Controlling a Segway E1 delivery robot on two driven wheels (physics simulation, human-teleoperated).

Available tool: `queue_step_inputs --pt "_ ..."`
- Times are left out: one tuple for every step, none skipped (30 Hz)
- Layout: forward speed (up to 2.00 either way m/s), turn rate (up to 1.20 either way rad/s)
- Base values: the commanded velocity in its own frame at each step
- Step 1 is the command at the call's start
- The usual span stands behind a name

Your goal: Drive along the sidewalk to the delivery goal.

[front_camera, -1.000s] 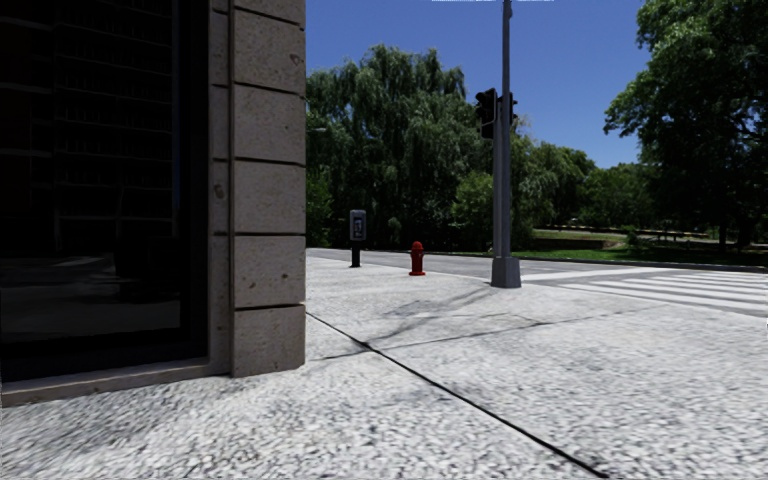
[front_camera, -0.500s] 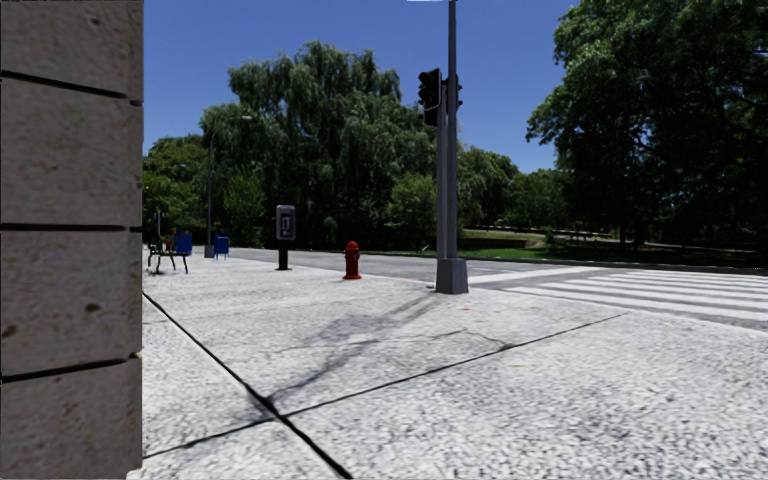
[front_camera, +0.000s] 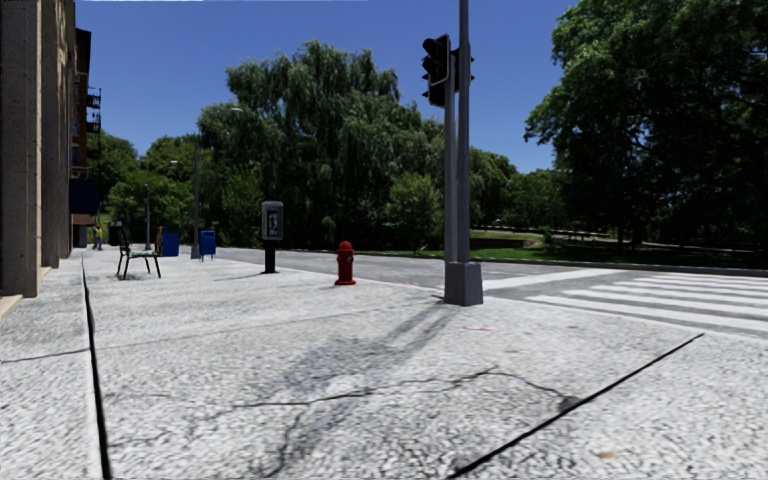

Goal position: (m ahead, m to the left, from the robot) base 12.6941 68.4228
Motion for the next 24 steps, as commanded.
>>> queue_step_inputs --pt "2.0 0.55" --pt "2.0 0.55" --pt "2.0 0.53" --pt "2.0 0.53" --pt "2.0 0.44" --pt "2.0 0.34" --pt "2.0 0.31" --pt "2.0 0.31" --pt "2.0 0.31" --pt "2.0 0.31" --pt "2.0 0.31" --pt "2.0 0.31" --pt "2.0 0.31" --pt "2.0 0.31" --pt "2.0 0.31" --pt "2.0 0.31" --pt "2.0 0.3" --pt "2.0 0.3" --pt "2.0 0.3" --pt "2.0 0.3" --pt "2.0 0.3" --pt "2.0 0.3" --pt "2.0 0.3" --pt "2.0 0.35"
